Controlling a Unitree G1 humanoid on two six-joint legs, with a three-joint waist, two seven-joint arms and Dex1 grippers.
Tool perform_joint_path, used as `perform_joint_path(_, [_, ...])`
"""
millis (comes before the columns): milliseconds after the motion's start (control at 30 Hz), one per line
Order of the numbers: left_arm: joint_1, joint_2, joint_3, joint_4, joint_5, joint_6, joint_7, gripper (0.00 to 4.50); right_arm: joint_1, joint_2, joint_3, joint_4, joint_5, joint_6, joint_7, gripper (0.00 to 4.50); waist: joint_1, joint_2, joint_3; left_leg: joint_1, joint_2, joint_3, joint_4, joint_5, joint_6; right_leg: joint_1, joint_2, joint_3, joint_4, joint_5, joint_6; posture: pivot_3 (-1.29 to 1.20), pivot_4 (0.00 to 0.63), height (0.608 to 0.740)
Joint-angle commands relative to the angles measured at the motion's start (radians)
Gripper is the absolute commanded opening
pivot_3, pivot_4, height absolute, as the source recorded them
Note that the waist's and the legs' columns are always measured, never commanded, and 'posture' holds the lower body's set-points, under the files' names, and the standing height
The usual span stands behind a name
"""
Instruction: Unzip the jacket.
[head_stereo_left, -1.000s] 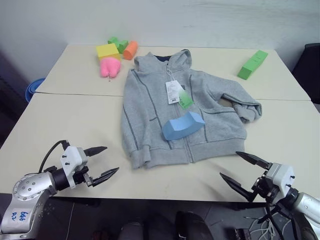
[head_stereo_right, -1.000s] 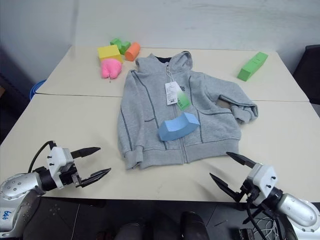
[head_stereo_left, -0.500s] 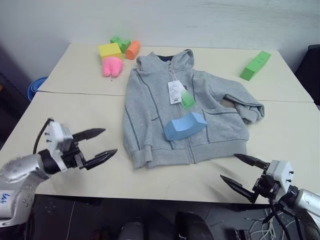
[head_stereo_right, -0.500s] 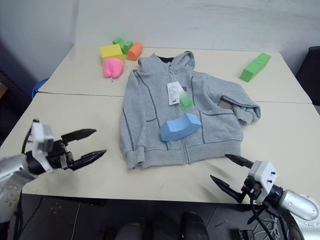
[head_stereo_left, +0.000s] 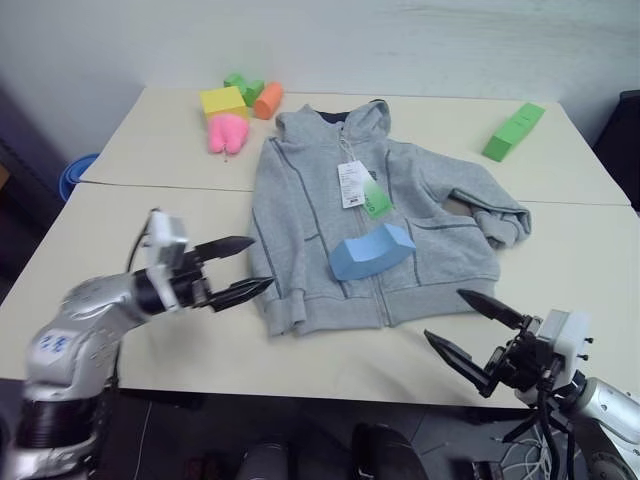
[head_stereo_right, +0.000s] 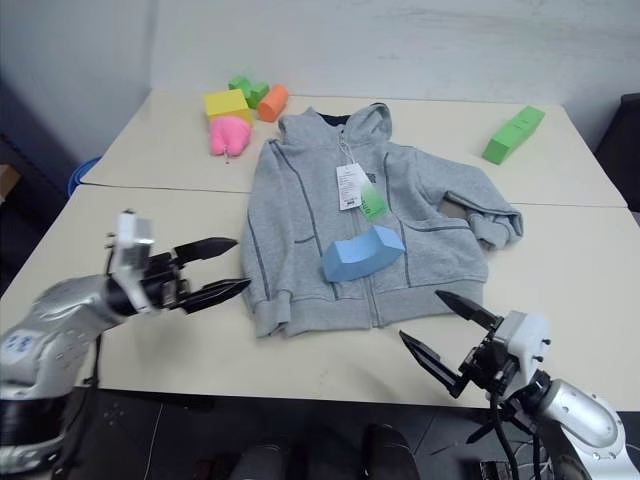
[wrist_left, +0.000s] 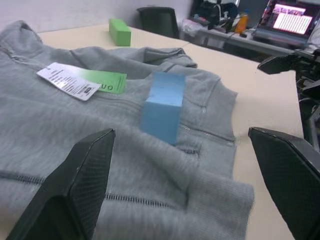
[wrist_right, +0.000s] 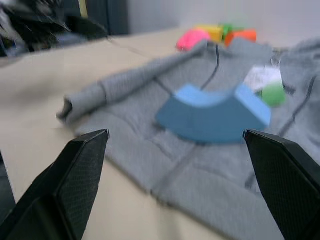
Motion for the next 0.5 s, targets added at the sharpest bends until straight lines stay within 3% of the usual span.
perform_joint_path(33, [-0.147, -0.099, -0.155, 0.132, 0.118, -0.058, -0.014, 4.49, 0.038, 0.041, -0.016, -0.065, -0.055, -0.106, -0.011, 4.50, 0.005, -0.001, 0.000, 0.000, -0.001, 0.000, 0.000, 0.000, 0.000, 0.000, 0.001, 0.000, 0.000, 0.000, 0.000, 0.00, 0.150, 0.740])
perform_joint_path(233, [-0.414, -0.333, -0.294, 0.506, 0.339, -0.236, 0.058, 4.49, 0.140, 0.109, -0.030, -0.068, -0.083, -0.195, -0.022, 4.50, 0.010, -0.002, 0.000, -0.002, -0.001, 0.005, 0.000, 0.001, 0.002, 0.000, 0.007, -0.001, -0.004, 0.004, 0.007, 0.00, 0.150, 0.740])
perform_joint_path(500, [-0.499, -0.424, -0.366, 0.770, 0.504, -0.366, 0.045, 4.49, 0.240, 0.157, -0.008, -0.089, -0.099, -0.252, -0.034, 4.50, -0.010, -0.002, 0.000, -0.001, 0.003, 0.007, 0.000, 0.001, 0.001, -0.001, 0.012, 0.000, -0.007, 0.004, 0.007, 0.00, 0.150, 0.740])
